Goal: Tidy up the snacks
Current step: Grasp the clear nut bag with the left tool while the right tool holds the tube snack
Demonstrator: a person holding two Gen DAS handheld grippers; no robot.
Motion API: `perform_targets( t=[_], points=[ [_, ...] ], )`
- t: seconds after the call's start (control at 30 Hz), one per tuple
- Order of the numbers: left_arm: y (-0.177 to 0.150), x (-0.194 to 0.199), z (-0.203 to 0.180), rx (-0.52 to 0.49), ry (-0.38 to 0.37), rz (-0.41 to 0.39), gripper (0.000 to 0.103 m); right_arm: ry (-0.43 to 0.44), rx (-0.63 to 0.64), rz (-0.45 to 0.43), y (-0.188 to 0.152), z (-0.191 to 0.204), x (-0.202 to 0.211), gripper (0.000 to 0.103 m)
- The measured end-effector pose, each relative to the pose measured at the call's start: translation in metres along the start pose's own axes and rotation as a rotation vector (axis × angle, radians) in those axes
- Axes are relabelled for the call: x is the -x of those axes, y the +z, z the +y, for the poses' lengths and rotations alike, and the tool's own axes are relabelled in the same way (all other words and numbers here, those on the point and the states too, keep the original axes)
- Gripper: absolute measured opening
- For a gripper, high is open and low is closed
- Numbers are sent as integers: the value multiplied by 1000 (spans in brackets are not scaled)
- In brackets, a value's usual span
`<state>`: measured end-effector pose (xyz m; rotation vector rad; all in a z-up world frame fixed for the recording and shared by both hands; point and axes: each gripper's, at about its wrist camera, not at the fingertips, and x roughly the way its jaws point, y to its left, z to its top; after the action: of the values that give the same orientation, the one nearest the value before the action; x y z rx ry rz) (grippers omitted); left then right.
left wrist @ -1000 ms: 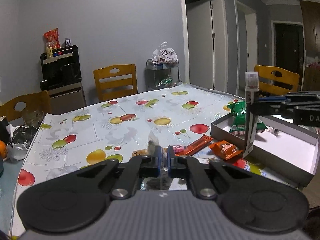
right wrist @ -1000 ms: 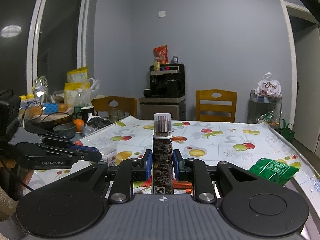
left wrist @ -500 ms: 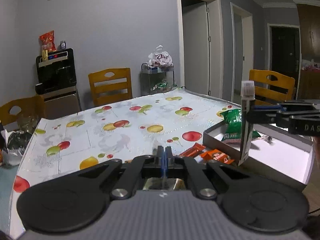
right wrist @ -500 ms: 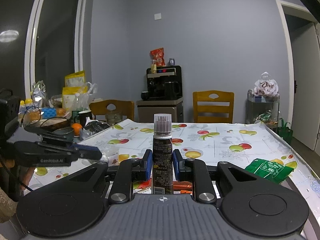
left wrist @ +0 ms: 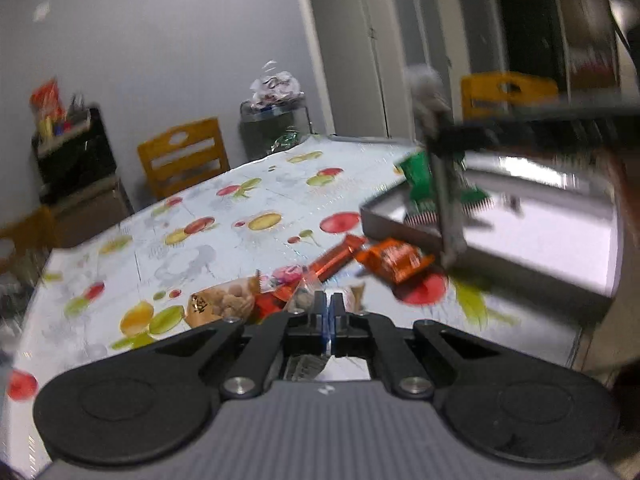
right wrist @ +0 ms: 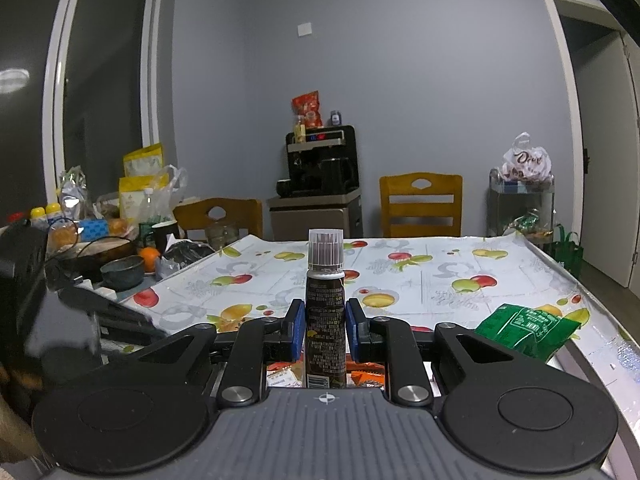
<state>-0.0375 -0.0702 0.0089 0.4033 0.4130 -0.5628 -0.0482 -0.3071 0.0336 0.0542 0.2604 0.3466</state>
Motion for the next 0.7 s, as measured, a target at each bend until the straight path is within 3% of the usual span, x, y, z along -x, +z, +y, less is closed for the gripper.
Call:
perform_targets(
  t=[0.1, 0.17, 0.37, 0.43, 0.47, 0.5, 0.53, 0.57, 0.6, 0.7],
  points=[
    [-13, -4, -27, -147, 42, 0, 0, 5, 0, 8, -1, 1, -2, 23],
    [-20, -10, -35, -192, 51, 19, 2, 6, -3, 13, -2, 2, -3, 23],
    [-32, -21, -30, -157, 47, 71, 7, 9, -1, 20, -2, 3, -3, 23],
    [-32, -21, -26, -142, 48, 73, 17, 8, -1, 20, -3, 3, -3, 23],
    [-33, -18, -25, -136, 53, 67, 32, 10, -1, 20, -2, 3, -3, 23],
    [-33, -15, -23, -125, 58, 56, 57, 11, -1, 20, -2, 3, -3, 22],
    [-33, -12, -20, -111, 58, 39, 68, 12, -1, 20, -3, 3, -3, 22],
    [-32, -7, -17, -92, 57, 20, 87, 13, 0, 22, -4, 4, -3, 22],
    [-31, -3, -12, -62, 59, -4, 93, 13, -1, 22, -4, 4, -3, 22],
    [-27, 0, 6, 28, 55, 1, 93, 13, -3, 24, -4, 4, -3, 21]
  ],
)
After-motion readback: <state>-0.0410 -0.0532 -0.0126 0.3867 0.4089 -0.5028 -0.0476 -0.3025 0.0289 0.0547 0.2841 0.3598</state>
